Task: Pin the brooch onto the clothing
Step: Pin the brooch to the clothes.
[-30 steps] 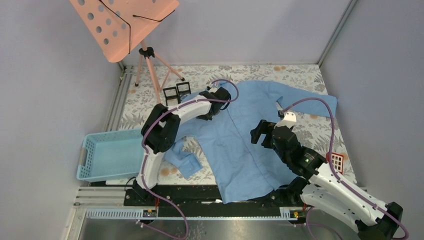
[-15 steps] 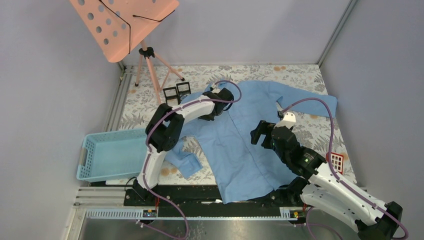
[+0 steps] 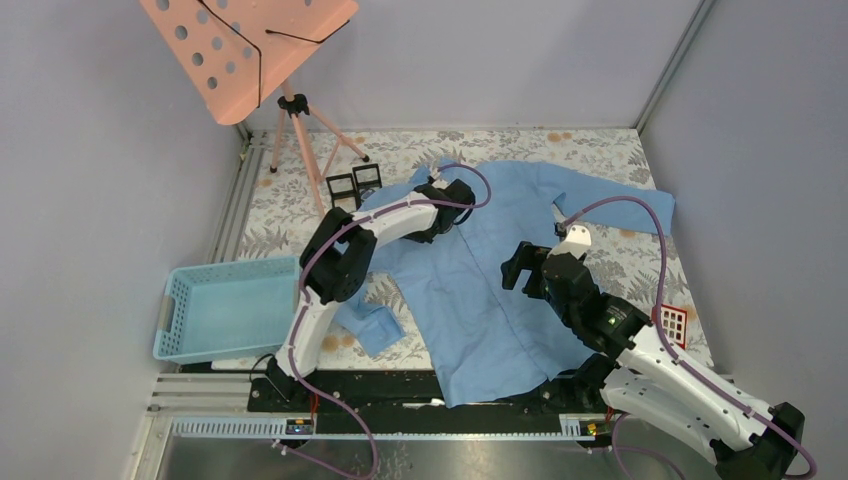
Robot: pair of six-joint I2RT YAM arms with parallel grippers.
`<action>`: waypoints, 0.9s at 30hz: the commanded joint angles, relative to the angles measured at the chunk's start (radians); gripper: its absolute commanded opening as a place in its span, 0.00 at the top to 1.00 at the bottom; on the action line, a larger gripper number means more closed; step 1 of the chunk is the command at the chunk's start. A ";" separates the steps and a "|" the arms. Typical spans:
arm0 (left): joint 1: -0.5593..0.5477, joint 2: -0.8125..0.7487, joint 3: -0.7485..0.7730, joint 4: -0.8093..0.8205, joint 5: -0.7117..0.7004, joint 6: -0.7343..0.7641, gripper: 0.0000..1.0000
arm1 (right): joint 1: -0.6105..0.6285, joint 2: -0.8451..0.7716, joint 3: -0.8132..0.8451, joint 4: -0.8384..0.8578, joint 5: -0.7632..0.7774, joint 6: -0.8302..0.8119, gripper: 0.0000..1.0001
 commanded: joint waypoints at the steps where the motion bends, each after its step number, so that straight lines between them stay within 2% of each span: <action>1: -0.012 0.003 0.052 -0.002 -0.018 0.002 1.00 | 0.006 0.000 -0.006 0.015 0.030 0.013 0.01; 9: -0.021 0.013 0.085 -0.001 -0.009 0.015 1.00 | 0.006 0.004 -0.014 0.014 0.029 0.018 0.01; 16: -0.022 -0.027 0.061 -0.004 -0.065 0.033 1.00 | 0.004 0.005 -0.018 0.032 0.010 -0.002 0.01; 21: -0.012 -0.132 -0.035 0.033 -0.015 0.007 1.00 | 0.006 0.036 -0.097 0.264 -0.153 -0.133 0.00; 27: 0.011 -0.254 -0.157 0.077 0.102 -0.003 1.00 | 0.006 0.231 -0.076 0.497 -0.295 -0.184 0.05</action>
